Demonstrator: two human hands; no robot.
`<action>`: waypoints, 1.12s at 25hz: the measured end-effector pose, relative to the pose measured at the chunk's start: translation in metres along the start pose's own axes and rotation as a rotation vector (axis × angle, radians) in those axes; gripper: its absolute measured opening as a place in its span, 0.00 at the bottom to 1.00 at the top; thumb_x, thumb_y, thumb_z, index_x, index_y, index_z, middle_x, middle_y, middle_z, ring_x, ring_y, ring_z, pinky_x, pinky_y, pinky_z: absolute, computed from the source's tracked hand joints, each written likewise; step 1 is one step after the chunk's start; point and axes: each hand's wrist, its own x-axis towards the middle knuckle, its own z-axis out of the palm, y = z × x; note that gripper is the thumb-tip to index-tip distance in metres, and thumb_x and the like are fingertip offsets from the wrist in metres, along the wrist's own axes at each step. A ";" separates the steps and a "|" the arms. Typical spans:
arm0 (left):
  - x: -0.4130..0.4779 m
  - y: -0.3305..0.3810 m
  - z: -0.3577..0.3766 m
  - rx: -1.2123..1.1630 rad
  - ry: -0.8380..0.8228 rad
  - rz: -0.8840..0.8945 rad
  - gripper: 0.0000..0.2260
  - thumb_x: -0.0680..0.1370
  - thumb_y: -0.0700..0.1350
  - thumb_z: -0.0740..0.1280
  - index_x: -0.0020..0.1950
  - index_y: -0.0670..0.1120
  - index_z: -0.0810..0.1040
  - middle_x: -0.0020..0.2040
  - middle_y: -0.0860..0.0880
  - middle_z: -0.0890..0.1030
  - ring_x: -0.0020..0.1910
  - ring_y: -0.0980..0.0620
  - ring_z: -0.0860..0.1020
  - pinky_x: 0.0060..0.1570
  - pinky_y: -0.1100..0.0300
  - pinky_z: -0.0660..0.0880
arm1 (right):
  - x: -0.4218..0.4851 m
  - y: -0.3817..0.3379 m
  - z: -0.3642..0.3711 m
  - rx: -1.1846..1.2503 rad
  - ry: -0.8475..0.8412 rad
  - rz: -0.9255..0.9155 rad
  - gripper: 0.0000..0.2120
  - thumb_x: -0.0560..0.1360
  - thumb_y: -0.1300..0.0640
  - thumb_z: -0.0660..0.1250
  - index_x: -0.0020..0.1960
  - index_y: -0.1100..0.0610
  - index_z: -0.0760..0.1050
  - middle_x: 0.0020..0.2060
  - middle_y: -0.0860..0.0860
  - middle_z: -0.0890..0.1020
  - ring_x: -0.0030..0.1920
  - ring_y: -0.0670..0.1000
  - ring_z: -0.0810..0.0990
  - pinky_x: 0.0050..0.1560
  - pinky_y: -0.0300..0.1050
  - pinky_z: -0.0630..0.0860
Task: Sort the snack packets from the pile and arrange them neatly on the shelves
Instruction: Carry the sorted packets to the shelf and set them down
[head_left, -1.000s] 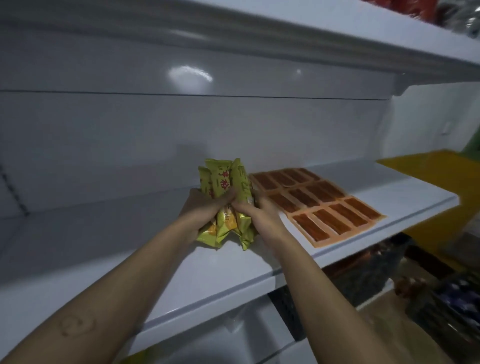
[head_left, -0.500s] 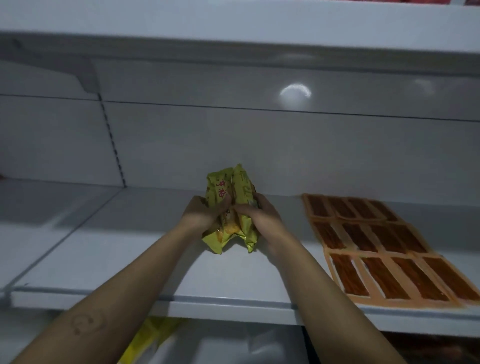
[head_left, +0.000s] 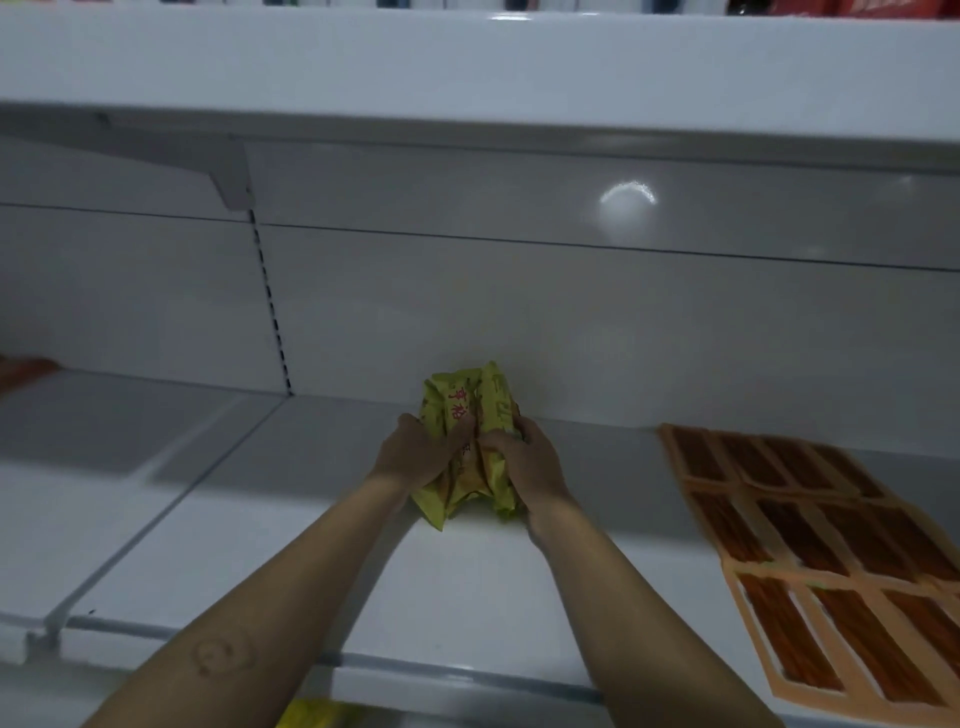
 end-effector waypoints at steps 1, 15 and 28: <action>0.010 -0.001 -0.002 0.117 0.017 0.002 0.41 0.71 0.74 0.61 0.67 0.40 0.69 0.61 0.41 0.76 0.61 0.41 0.75 0.59 0.48 0.74 | 0.009 0.000 0.004 -0.059 0.042 0.013 0.29 0.59 0.41 0.71 0.60 0.41 0.77 0.52 0.48 0.83 0.54 0.54 0.81 0.58 0.57 0.78; 0.039 -0.031 -0.023 0.203 -0.051 0.497 0.33 0.67 0.68 0.60 0.68 0.54 0.75 0.65 0.48 0.71 0.66 0.47 0.71 0.66 0.56 0.68 | 0.040 0.002 -0.020 0.144 0.179 0.000 0.04 0.71 0.60 0.71 0.43 0.59 0.84 0.38 0.57 0.85 0.41 0.55 0.81 0.46 0.48 0.76; -0.020 -0.013 0.008 0.729 0.011 1.120 0.22 0.74 0.63 0.59 0.63 0.56 0.78 0.65 0.50 0.78 0.71 0.44 0.70 0.71 0.41 0.58 | 0.023 0.002 -0.054 -0.629 0.295 -0.089 0.16 0.77 0.53 0.64 0.65 0.50 0.76 0.56 0.48 0.81 0.57 0.50 0.78 0.53 0.42 0.71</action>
